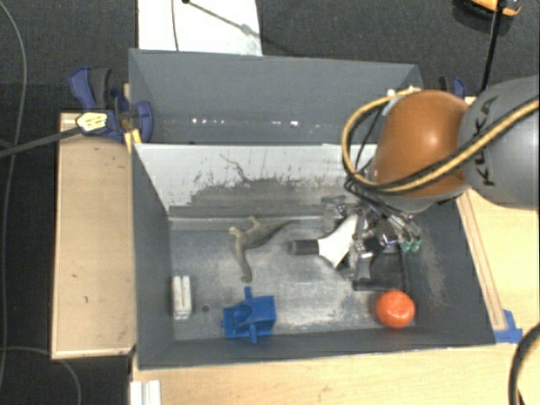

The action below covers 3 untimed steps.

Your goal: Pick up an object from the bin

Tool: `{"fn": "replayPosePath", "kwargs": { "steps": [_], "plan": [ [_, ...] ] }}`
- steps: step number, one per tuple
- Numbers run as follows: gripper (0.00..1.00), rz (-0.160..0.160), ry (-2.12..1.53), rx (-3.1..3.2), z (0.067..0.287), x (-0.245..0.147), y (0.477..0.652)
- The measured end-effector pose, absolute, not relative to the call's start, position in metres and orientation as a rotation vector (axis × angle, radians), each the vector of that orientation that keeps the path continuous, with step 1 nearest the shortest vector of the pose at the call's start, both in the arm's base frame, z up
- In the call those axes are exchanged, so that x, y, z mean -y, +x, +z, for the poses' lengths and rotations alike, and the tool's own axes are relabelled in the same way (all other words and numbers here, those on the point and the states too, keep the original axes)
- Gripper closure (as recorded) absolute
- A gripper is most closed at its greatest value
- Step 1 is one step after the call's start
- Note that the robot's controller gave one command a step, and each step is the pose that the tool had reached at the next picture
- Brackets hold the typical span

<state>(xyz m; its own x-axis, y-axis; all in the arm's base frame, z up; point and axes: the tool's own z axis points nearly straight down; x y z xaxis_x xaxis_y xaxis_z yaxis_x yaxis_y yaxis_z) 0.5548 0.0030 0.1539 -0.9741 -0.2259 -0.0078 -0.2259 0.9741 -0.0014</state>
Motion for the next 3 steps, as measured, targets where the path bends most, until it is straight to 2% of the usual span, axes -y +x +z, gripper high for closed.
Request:
{"fn": "replayPosePath", "kwargs": {
  "steps": [1,2,3],
  "plan": [
    [0.00,0.000,-0.430,-3.101,0.139,0.011,0.567],
    [0.00,0.001,-0.185,-3.123,0.126,0.015,0.576],
    [0.00,-0.001,-0.359,-3.104,0.112,0.031,0.584]
  ]
}}
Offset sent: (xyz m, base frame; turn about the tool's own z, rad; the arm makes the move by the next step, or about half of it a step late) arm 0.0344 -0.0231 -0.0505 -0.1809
